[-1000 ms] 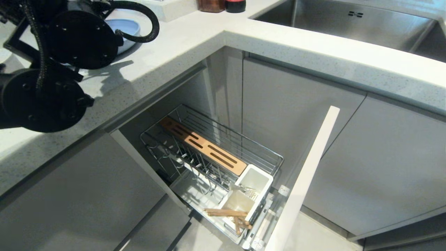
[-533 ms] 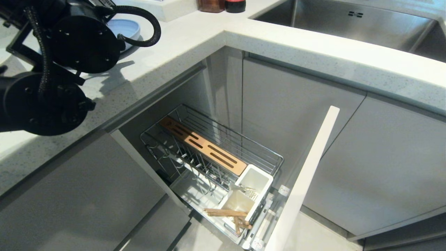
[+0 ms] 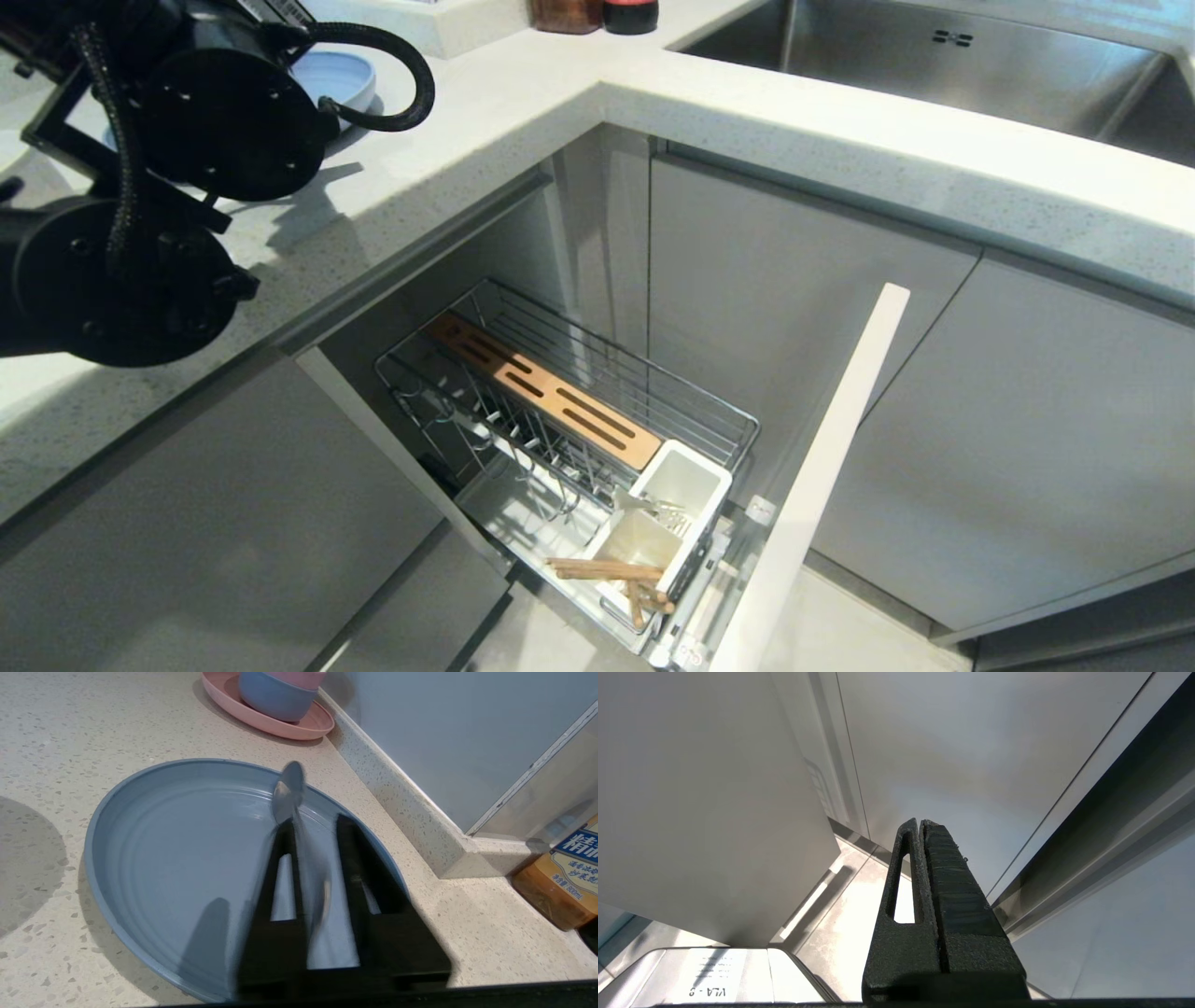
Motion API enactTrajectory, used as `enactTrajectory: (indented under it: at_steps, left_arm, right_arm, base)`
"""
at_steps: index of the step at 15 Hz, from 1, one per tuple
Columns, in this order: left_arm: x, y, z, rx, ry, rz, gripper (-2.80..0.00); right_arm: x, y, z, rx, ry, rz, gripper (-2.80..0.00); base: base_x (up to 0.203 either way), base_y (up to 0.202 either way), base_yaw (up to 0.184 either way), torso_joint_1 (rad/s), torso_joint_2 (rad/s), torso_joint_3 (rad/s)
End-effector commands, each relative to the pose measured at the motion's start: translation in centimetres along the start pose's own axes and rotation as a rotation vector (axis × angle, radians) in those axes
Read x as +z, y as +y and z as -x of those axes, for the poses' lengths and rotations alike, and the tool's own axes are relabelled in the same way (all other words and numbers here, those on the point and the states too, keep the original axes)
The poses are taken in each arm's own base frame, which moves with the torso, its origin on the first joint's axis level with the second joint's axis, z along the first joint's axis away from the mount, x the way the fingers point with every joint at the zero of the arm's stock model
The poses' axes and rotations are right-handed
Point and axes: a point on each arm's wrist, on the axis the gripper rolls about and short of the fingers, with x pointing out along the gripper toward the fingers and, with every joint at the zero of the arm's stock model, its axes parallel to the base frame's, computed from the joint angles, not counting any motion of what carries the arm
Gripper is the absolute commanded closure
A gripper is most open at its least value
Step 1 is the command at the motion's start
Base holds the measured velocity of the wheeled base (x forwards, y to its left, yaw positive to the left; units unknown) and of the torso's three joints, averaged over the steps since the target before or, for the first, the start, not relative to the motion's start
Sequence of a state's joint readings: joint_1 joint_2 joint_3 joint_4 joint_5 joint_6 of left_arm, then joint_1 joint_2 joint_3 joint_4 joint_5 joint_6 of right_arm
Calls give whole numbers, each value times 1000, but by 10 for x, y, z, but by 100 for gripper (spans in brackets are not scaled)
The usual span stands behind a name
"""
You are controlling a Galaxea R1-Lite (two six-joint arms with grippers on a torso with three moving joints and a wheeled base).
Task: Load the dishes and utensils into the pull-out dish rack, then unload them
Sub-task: Take the spoon out of the cupboard
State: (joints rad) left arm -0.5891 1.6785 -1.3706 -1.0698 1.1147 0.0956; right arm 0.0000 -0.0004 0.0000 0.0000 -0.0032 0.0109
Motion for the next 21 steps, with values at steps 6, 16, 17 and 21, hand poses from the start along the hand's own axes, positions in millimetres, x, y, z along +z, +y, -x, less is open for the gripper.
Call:
enactTrajectory:
  at_steps: [6, 16, 17, 21]
  left_arm:
    - [4, 1, 2, 2, -2, 9, -280]
    - [51, -15, 16, -233, 48, 56, 0]
    - [54, -17, 17, -235, 60, 109, 0]
    - [48, -21, 20, -265, 200, 126, 0]
  right_arm:
    - [0, 0, 0, 0, 2, 0, 0]
    - [0, 0, 0, 0, 2, 0, 0]
    - [0, 0, 0, 0, 2, 0, 0]
    - [0, 0, 0, 0, 2, 0, 0]
  base:
    - [0, 0, 0, 0, 0, 0]
    - [0, 0, 0, 0, 0, 0]
    - [0, 0, 0, 0, 0, 0]
    - [0, 0, 0, 0, 0, 0]
